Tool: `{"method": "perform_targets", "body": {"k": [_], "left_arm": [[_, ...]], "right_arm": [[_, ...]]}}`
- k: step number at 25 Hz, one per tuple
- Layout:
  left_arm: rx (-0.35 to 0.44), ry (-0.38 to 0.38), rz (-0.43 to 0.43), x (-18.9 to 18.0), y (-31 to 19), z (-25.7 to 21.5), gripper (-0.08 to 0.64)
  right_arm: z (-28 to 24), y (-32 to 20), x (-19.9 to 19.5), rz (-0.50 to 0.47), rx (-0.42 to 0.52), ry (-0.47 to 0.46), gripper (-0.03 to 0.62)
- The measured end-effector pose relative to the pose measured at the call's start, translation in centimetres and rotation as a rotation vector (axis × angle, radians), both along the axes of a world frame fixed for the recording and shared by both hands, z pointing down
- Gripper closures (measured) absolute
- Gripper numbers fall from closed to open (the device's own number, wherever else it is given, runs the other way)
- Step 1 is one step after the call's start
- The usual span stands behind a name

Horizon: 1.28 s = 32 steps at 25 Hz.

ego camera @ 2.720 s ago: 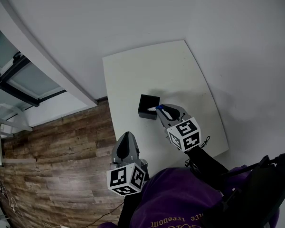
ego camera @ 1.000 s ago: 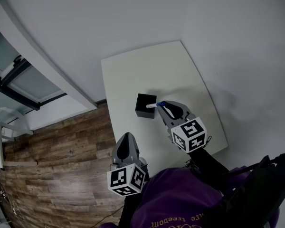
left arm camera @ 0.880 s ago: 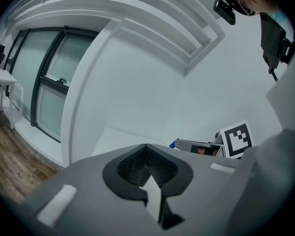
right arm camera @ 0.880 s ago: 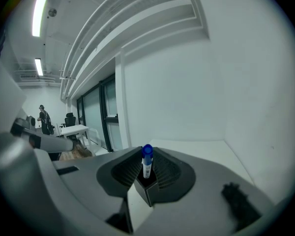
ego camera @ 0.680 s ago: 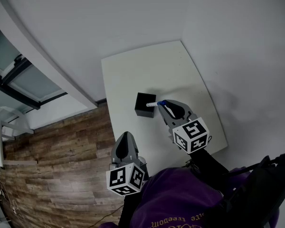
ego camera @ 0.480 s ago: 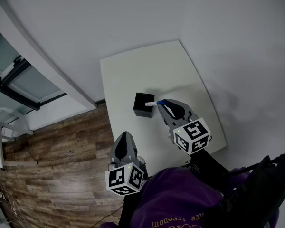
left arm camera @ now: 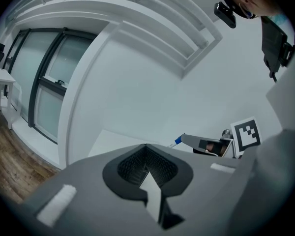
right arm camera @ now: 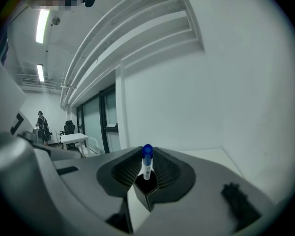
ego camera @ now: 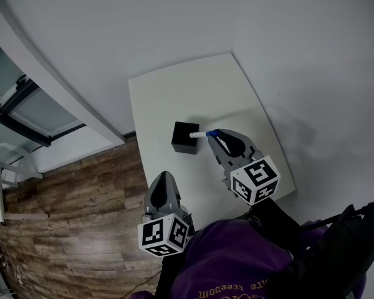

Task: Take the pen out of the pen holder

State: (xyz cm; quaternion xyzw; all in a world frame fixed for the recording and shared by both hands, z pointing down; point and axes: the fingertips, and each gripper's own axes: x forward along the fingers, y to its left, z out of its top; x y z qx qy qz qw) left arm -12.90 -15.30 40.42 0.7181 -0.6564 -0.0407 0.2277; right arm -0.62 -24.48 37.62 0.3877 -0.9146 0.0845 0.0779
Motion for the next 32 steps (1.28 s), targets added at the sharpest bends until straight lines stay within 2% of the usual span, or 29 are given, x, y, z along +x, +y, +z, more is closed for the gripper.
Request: {"method": "perform_targets", "body": {"k": [13,32], "left_arm": [[0.019,0.001,0.01,0.7,0.3,-0.6,0.555],[0.027,0.004,0.013,1.0,0.3,-0.8,0.555]], "right_arm": [[-2.3,0.8,0.8,-0.003,0.047,-0.023,0.518],[-2.3,0.9,0.8,-0.01,0.048,-0.02,0.518]]}}
